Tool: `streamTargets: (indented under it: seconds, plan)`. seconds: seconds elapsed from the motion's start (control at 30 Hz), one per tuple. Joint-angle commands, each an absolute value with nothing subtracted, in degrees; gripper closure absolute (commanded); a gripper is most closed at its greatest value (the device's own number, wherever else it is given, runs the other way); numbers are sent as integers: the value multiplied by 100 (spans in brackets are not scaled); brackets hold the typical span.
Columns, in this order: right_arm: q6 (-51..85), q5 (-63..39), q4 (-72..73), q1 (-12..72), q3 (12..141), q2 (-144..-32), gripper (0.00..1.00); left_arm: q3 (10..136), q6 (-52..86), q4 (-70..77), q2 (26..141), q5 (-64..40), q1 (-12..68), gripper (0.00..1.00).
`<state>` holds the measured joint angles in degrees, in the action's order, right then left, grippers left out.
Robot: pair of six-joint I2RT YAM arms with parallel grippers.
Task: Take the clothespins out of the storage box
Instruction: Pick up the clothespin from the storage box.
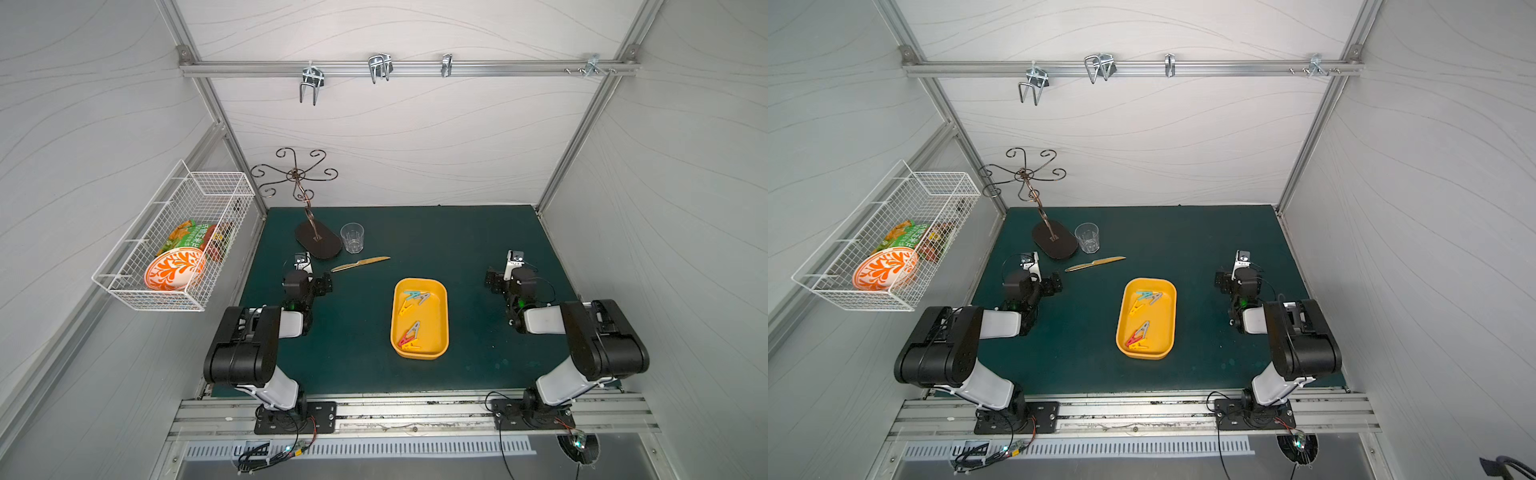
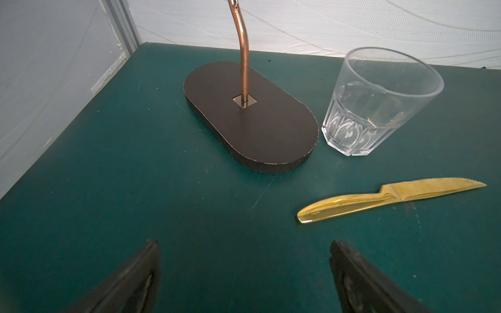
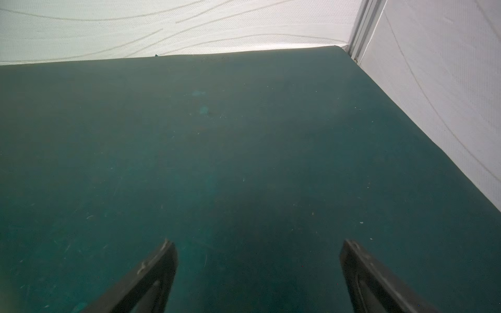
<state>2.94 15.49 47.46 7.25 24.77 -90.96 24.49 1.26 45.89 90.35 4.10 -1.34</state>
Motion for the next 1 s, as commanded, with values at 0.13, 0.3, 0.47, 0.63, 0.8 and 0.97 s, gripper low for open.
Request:
streamTargets:
  seconds: [0.13,0.3,0.47,0.63,0.8,0.97]
  plan:
    - [225,1494,4685,716,2434,-8965,1,2443,112,4747,8890,448,-105,1]
    - [229,1499,4685,719,2435,-8969,1,2443,114,4742,8895,449,-105,1]
    - [221,1496,4685,720,2435,-8968,1,2436,113,4747,8895,457,-107,1]
    - [225,1499,4721,721,2409,-8952,1,2426,110,4760,8886,457,-105,1]
    - [46,1342,3818,811,2666,-8344,1,2544,45,4459,8737,422,-71,1]
    - [-80,1281,2051,1220,3272,-7492,1,2852,15,3690,8460,397,-44,1]
